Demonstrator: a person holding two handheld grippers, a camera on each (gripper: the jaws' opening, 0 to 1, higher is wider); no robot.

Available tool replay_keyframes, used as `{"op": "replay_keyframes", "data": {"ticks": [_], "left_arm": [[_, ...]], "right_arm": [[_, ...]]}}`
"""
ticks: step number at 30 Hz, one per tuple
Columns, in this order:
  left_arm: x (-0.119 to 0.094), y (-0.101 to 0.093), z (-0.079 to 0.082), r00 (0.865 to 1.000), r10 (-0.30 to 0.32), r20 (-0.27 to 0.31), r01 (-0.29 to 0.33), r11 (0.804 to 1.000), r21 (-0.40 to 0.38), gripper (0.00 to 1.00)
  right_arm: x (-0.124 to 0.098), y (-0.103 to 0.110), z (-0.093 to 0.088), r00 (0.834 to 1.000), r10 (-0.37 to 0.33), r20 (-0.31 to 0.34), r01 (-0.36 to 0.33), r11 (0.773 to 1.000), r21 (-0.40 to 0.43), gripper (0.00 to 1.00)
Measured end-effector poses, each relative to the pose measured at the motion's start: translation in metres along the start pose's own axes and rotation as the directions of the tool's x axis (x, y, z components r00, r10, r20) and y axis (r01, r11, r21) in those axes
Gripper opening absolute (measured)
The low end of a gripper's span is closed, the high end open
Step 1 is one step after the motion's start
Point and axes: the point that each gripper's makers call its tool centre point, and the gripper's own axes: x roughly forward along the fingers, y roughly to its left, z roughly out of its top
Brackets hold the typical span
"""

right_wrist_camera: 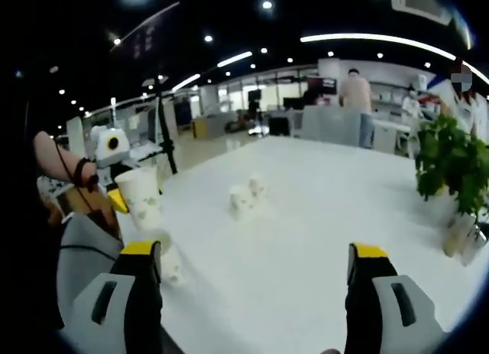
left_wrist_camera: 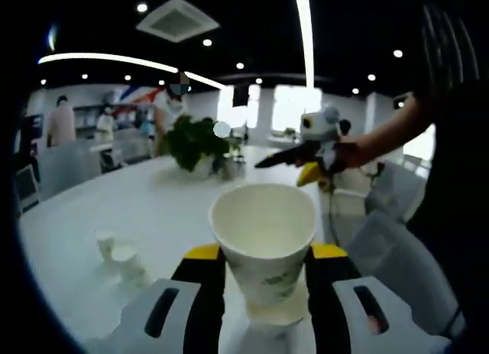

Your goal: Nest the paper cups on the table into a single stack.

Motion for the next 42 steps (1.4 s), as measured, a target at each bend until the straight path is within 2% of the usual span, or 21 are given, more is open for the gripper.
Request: {"op": "replay_keyframes", "data": {"ticks": [8,12,27,42], "left_arm": [[0.004,-0.006,-0.010,1.000,-0.014,-0.007,0.014,1.000,-0.008,0.40],[0.008,-0.010,-0.018,0.999,-0.023,-0.028,0.024,1.000,0.003,0.41],[0.014,-0.012,-0.033,0.999,-0.030,-0.040,0.029,1.000,-0.012,0.41],[0.016,-0.013,-0.052,0.995,-0.034,-0.095,0.036,0.999,0.023,0.41]], "right_arm": [[-0.001,0.001,-0.004,1.000,-0.004,-0.002,0.004,1.000,0.010,1.00],[-0.002,0.002,-0.006,1.000,-0.007,-0.004,0.007,1.000,0.013,1.00],[-0.008,-0.001,-0.009,1.000,-0.021,-0.008,0.021,0.999,0.028,1.00],[-0.012,0.005,-0.015,1.000,-0.024,-0.019,0.025,0.999,0.041,1.00]]}}
